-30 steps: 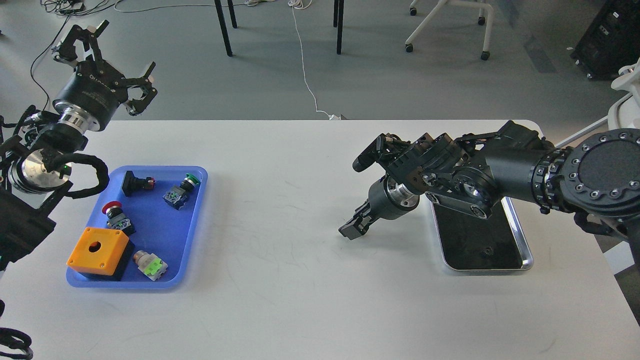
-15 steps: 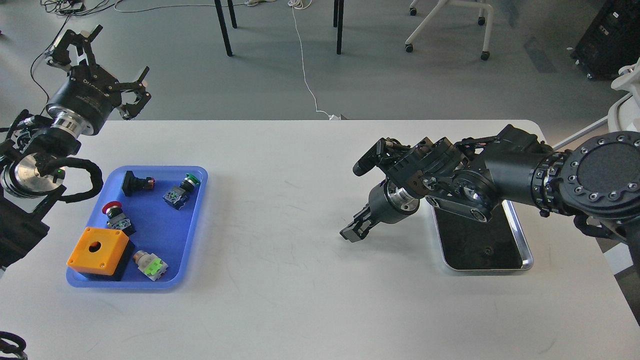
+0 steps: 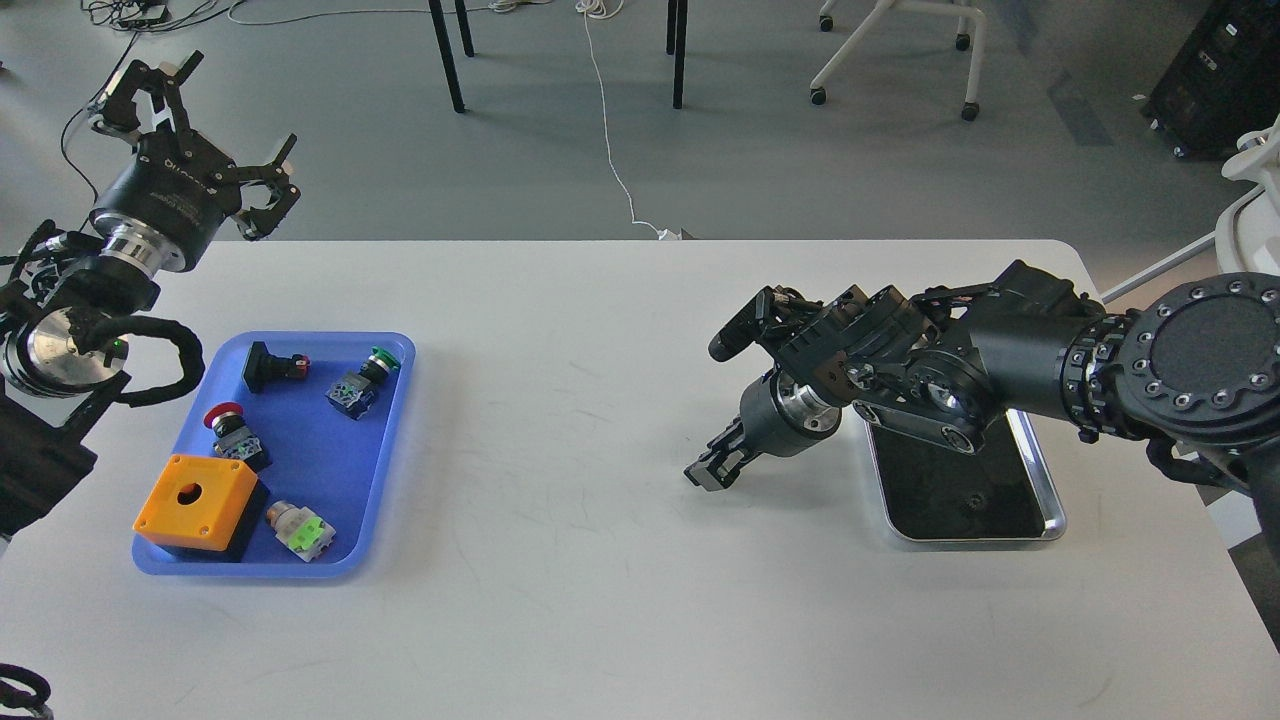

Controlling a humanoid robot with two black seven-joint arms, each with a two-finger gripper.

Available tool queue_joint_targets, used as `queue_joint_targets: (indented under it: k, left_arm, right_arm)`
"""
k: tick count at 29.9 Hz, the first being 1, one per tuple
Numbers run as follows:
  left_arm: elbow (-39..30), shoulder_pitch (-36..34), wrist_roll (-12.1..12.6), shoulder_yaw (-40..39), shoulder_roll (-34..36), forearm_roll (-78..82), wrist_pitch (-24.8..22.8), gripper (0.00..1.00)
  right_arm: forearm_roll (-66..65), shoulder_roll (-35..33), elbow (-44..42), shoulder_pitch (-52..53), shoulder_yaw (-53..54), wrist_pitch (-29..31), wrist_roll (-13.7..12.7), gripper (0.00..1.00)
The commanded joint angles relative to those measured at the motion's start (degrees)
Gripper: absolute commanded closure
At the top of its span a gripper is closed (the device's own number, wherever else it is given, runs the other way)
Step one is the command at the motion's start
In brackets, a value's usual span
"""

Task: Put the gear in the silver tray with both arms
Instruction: 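Reach the right gripper down and grasp the black gear on the table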

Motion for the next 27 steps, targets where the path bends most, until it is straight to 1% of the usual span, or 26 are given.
queue_joint_targets:
  k: [1, 9, 13, 16, 22, 27]
  left_arm:
    - [-0.03, 0.00, -0.01, 0.00, -0.09, 0.01, 0.09, 0.02]
    - [0.06, 0.00, -0.01, 0.00, -0.09, 0.01, 0.09, 0.02]
    - [-0.03, 0.44, -0.10, 0.00, -0.09, 0.01, 0.18, 0.02]
    - [-0.03, 0.53, -0.10, 0.00, -0.09, 0.01, 0.09, 0.02]
    - [-0.03, 0.62, -0.10, 0.00, 0.00, 0.01, 0.09, 0.02]
    - [-0.03, 0.53, -0.01, 0.00, 0.35, 0.01, 0.09, 0.02]
  right_arm:
    - [-0.08, 0.02, 0.09, -0.01, -0.01, -0.01, 0.01, 0.63]
    - [-0.17, 0.02, 0.09, 0.07, -0.27, -0.01, 0.01, 0.76]
    - [-0.17, 0.02, 0.09, 0.07, -0.80, -0.01, 0.01, 0.80]
    - [-0.17, 0.02, 0.09, 0.16, -1.15, -0.01, 0.01, 0.82]
    - [0.01, 0.02, 0.09, 1.21, -1.06, -0.19, 0.01, 0.82]
    - [0.18, 0.02, 0.61, 6.13, -0.10, -0.27, 0.01, 0.82]
